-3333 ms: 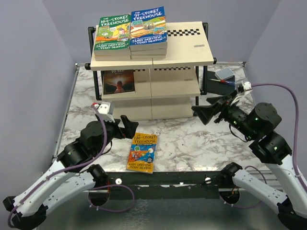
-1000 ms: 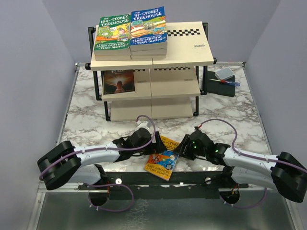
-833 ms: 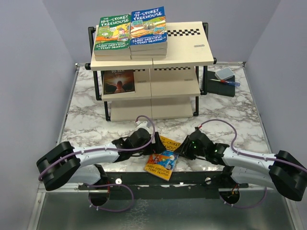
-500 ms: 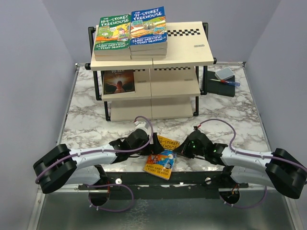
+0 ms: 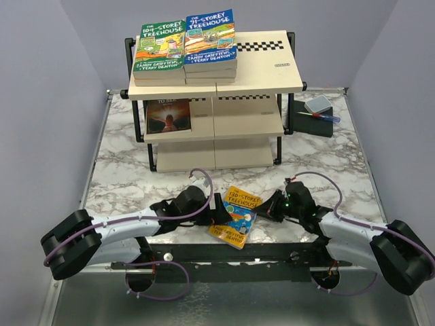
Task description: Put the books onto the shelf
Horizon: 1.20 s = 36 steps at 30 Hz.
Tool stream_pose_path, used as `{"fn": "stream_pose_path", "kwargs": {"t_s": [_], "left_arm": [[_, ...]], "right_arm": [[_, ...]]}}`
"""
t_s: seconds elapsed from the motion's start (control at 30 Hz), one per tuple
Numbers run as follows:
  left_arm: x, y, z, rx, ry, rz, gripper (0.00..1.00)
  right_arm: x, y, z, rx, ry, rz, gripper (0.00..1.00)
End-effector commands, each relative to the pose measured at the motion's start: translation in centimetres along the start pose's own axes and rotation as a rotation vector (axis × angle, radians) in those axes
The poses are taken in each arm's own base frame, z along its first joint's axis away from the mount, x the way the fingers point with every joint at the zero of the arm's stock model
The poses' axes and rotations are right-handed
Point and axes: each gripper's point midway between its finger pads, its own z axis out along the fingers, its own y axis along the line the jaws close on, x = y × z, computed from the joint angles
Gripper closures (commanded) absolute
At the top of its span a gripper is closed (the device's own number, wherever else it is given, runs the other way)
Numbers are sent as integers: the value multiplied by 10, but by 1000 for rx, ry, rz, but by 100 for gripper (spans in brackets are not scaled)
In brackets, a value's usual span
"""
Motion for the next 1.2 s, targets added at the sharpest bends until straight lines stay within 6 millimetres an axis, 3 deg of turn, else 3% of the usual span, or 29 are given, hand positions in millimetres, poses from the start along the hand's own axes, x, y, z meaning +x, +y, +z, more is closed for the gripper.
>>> {"fn": "stream_pose_path", "kwargs": {"t_s": [0.0,0.3,0.57,0.67,0.77,0.8,1.03,1.17], "left_arm": [[29,16,-2,18,119,-38,8],[38,6,2,198,192,-124,24],[37,1,10,229,223,-124,52],[33,-1,12,238,220,-128,67],[26,-7,12,252,207,-132,97],[23,-9,12,257,199,-133,100],[-2,-34,5,319,119,-139,100],[-21,-52,-7,370,49,-147,100]], "right_arm": [[28,-41,-6,77,126,29,100],[41,-35,-3,-18,202,62,100],[39,-29,0,-36,207,47,100],[37,-27,0,-38,206,36,100],[36,-26,0,-42,204,30,100],[36,-25,-1,-41,203,27,100],[30,-12,-8,-67,175,-21,99],[24,9,-19,-143,148,-83,81]]}}
